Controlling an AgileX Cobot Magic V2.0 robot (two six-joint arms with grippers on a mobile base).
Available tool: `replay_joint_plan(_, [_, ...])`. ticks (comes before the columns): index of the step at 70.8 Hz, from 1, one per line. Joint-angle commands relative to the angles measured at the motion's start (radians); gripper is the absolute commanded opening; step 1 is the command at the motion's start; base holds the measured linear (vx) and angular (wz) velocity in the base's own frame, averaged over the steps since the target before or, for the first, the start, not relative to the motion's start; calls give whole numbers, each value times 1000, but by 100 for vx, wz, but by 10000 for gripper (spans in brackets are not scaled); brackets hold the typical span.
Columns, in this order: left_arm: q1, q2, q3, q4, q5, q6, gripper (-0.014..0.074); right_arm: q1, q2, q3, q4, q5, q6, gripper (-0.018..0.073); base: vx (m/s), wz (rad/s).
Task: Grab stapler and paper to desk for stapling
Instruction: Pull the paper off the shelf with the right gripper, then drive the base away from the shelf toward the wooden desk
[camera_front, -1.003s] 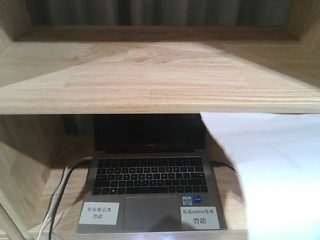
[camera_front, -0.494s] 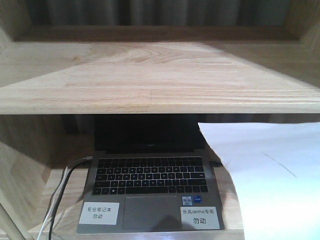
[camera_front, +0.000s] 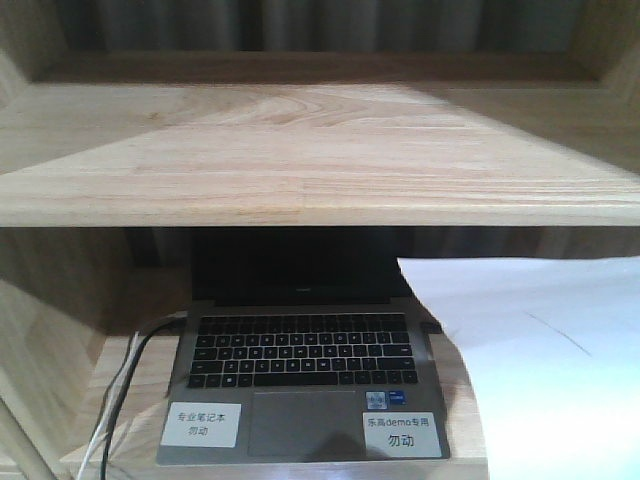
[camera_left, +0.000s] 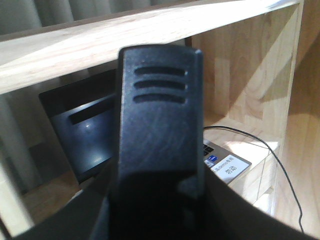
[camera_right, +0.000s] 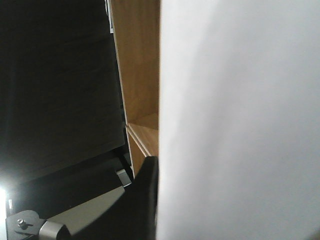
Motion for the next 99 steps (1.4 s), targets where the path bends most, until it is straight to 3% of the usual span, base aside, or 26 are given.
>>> replay_joint_plan(1, [-1, 14, -25, -17, -115, -2, -6, -5, 9, -24, 5, -41, -9, -5, -2, 6])
replay_joint_plan(99, [-1, 14, -25, -17, -115, -2, -6, -5, 9, -24, 5, -45, -9, -5, -9, 34])
